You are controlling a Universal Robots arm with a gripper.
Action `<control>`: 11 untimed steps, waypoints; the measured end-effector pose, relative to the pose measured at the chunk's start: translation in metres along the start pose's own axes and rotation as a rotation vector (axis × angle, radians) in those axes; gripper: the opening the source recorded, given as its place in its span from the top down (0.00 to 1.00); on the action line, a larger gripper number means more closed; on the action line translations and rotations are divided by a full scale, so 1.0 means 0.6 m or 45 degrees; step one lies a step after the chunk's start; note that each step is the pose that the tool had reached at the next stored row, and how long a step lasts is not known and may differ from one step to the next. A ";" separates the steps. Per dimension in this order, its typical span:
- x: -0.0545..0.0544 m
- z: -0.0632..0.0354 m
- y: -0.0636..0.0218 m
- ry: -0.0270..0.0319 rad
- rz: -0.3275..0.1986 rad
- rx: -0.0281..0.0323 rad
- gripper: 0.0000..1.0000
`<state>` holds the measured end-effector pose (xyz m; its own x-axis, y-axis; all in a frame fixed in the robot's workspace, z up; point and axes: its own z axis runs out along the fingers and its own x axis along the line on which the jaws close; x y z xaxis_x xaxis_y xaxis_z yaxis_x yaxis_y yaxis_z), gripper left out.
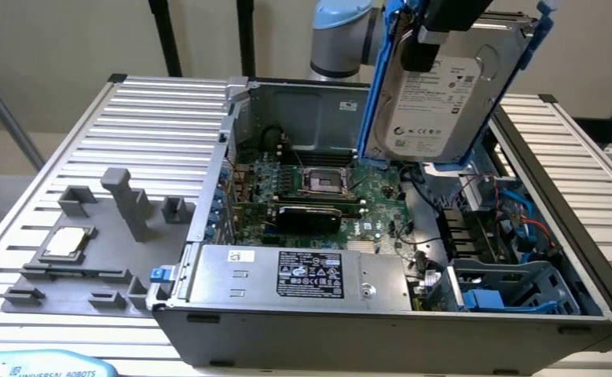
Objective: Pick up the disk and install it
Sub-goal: 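Pick up the disk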
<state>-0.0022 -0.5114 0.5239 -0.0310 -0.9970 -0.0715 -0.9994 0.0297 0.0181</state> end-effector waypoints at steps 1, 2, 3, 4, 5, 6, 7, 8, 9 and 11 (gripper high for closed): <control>0.004 0.000 -0.005 0.0001 0.000 -0.0001 0.67; 0.008 0.000 -0.011 0.0001 0.000 -0.0001 0.67; 0.013 0.000 -0.016 -0.0001 0.000 0.0000 0.67; 0.017 -0.001 -0.021 -0.0001 0.000 0.0000 0.67; 0.021 -0.001 -0.026 0.0000 0.000 -0.0001 0.67; 0.025 -0.001 -0.032 0.0001 0.000 -0.0001 0.67; 0.030 -0.001 -0.037 0.0000 0.000 -0.0001 0.67; 0.034 -0.001 -0.042 -0.0001 0.000 -0.0001 0.67; 0.038 -0.001 -0.048 -0.0001 0.000 -0.0001 0.67; 0.047 -0.002 -0.058 0.0000 0.000 -0.0002 0.67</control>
<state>0.0317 -0.5406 0.5222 -0.0309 -0.9970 -0.0715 -0.9994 0.0297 0.0182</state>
